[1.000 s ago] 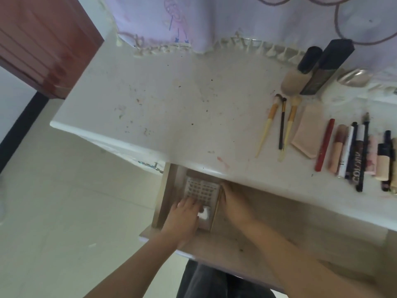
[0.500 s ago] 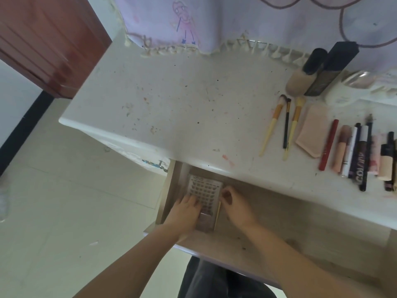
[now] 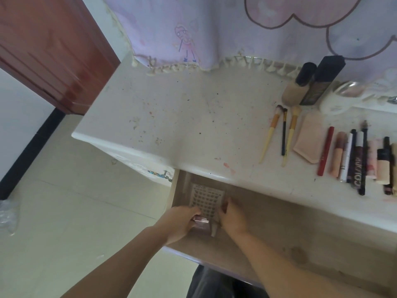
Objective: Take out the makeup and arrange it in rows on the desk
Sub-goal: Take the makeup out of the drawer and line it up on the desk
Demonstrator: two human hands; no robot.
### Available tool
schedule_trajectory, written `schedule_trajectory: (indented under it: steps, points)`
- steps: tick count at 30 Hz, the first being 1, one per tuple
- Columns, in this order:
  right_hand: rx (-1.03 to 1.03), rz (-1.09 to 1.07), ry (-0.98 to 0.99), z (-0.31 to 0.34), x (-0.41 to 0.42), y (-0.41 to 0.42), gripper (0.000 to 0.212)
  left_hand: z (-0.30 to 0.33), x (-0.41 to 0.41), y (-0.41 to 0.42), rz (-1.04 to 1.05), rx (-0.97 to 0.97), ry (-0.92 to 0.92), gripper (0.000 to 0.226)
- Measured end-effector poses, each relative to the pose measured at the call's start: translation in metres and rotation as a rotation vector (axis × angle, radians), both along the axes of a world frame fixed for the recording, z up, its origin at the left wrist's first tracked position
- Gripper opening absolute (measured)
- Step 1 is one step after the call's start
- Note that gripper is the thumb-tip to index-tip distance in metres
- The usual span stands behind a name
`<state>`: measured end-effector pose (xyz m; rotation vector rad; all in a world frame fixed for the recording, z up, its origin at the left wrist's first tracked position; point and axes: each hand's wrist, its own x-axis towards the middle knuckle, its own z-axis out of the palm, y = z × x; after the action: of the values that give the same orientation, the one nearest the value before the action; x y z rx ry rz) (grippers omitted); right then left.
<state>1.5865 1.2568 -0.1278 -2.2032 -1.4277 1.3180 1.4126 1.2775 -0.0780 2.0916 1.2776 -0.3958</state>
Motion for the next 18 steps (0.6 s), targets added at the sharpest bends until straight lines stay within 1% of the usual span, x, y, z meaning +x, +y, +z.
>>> schedule_trajectory:
  steps: [3,6,9,12,15,18]
  points:
    - [0.01,0.076,-0.106,0.003,-0.009,-0.003,0.037,0.003,-0.002,0.001,-0.006,-0.003,0.032,0.026]
    - [-0.018,0.203,-0.204,-0.003,-0.013,-0.009,0.033,0.0,-0.001,-0.002,-0.026,-0.032,0.056,0.029]
    - [0.007,0.228,-0.162,-0.005,-0.008,-0.012,0.024,-0.001,-0.003,-0.002,0.004,-0.047,0.045,0.029]
    - [-0.089,0.34,-0.09,-0.014,0.005,-0.028,0.023,-0.003,-0.008,0.002,0.05,-0.043,0.022,0.026]
    - [-0.183,0.431,-0.104,-0.025,0.015,-0.046,0.028,-0.002,-0.008,0.004,0.08,-0.049,0.018,0.029]
    - [-0.244,0.579,-0.143,-0.018,0.014,-0.046,0.028,0.0,-0.006,0.003,0.094,-0.063,0.011,0.03]
